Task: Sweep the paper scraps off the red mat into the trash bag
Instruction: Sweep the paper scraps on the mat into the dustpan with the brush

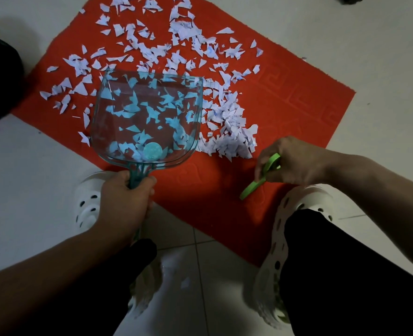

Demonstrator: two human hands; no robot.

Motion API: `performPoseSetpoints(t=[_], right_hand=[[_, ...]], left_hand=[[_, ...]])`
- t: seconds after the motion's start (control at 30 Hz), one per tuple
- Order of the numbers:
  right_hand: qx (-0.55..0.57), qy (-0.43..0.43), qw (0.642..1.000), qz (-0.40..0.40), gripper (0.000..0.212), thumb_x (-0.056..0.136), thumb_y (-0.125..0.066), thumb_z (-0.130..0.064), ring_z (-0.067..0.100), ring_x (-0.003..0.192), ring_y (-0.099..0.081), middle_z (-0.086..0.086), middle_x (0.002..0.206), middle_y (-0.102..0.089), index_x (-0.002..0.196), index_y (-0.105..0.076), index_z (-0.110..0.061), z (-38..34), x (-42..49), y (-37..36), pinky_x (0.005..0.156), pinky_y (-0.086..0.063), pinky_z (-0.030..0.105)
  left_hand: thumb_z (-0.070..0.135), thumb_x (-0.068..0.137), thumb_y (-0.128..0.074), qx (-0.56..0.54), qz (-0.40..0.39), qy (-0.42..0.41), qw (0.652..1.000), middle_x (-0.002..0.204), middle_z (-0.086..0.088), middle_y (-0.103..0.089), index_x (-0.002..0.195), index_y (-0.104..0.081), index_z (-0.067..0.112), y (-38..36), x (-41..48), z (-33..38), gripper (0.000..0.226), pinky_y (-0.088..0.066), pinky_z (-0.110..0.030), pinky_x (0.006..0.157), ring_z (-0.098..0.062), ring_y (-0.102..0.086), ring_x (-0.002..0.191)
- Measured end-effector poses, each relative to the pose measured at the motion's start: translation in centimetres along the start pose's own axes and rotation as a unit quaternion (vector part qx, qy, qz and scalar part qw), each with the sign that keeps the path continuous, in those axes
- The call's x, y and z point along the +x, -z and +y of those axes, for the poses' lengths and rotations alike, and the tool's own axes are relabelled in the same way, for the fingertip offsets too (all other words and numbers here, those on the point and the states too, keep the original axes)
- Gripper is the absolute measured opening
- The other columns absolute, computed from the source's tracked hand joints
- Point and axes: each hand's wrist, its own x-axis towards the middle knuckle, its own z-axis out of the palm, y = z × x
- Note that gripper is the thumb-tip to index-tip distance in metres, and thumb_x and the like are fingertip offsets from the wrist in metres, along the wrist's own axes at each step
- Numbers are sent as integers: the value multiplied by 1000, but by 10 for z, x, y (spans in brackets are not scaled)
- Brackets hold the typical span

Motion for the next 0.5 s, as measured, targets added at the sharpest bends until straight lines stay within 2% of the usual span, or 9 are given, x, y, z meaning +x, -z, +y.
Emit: performPoseSetpoints(t=[0.13, 0.3, 0.4, 0.5], right_hand=[[-15, 39, 997, 66, 21, 78, -70, -2, 16, 81, -67, -5, 88, -73, 86, -77, -20, -2, 9, 5, 77, -52, 35], [0, 100, 987, 126, 26, 77, -69, 4, 17, 85, -67, -2, 94, -73, 91, -78, -16, -9, 11, 15, 79, -51, 27], [11, 80, 993, 90, 27, 76, -67, 2, 13, 81, -68, -7, 87, -74, 86, -78, -20, -12, 6, 15, 75, -50, 22], [0, 27, 1000, 13, 28, 76, -64, -2, 16, 80, -68, -6, 84, -75, 82, -77, -26, -13, 5, 9, 76, -53, 30]], left_hand=[[15, 91, -61, -2, -1, 4, 1000, 51, -6, -52, 70, -56, 5, -1, 0, 0, 23, -41, -19, 36, -5, -45, 34], [16, 91, -60, -5, -7, 10, 1000, 52, -5, -52, 72, -56, 6, 0, 0, 0, 22, -42, -20, 37, -5, -46, 35], [17, 91, -61, -9, -3, 18, 1000, 50, -3, -53, 70, -56, 8, 1, 1, 0, 23, -42, -24, 39, -6, -47, 36], [17, 90, -62, -11, 1, 21, 1000, 50, -3, -53, 70, -56, 8, 2, 1, 0, 23, -42, -26, 41, -8, -47, 37]])
